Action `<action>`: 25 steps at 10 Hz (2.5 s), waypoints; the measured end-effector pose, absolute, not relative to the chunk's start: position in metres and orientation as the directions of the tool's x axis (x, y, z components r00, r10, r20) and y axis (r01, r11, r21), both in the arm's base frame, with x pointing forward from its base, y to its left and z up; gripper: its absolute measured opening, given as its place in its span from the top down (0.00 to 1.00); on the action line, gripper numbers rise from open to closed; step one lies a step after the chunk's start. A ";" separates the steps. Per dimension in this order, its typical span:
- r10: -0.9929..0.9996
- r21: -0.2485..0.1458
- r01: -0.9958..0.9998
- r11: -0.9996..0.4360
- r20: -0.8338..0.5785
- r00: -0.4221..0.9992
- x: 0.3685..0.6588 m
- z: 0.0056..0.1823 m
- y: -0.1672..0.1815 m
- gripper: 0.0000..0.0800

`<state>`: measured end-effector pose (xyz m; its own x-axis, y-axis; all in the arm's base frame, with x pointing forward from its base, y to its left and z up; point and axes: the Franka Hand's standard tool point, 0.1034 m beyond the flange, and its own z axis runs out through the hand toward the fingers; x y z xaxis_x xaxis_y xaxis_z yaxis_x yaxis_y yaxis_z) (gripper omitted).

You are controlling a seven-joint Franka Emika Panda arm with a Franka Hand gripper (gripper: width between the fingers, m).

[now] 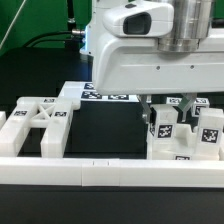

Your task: Assemble chair

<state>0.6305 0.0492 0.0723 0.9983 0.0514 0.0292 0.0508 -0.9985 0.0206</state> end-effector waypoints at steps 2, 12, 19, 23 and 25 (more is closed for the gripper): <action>-0.122 0.016 -0.122 -0.992 0.034 0.992 0.631 0.073 0.048 0.64; -0.329 -0.003 -0.330 -0.944 0.070 0.942 0.624 0.089 0.046 0.20; -0.280 -0.011 -0.281 -0.960 0.114 0.953 0.600 0.075 0.051 0.19; -0.278 0.003 -0.281 -0.960 0.131 0.952 0.592 0.053 0.046 0.19; -0.277 0.005 -0.280 -0.960 0.131 0.952 0.591 0.050 0.045 0.19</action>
Offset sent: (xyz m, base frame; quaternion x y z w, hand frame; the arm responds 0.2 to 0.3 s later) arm 0.0003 0.0028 -0.0015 -0.0127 0.0100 0.2341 0.9721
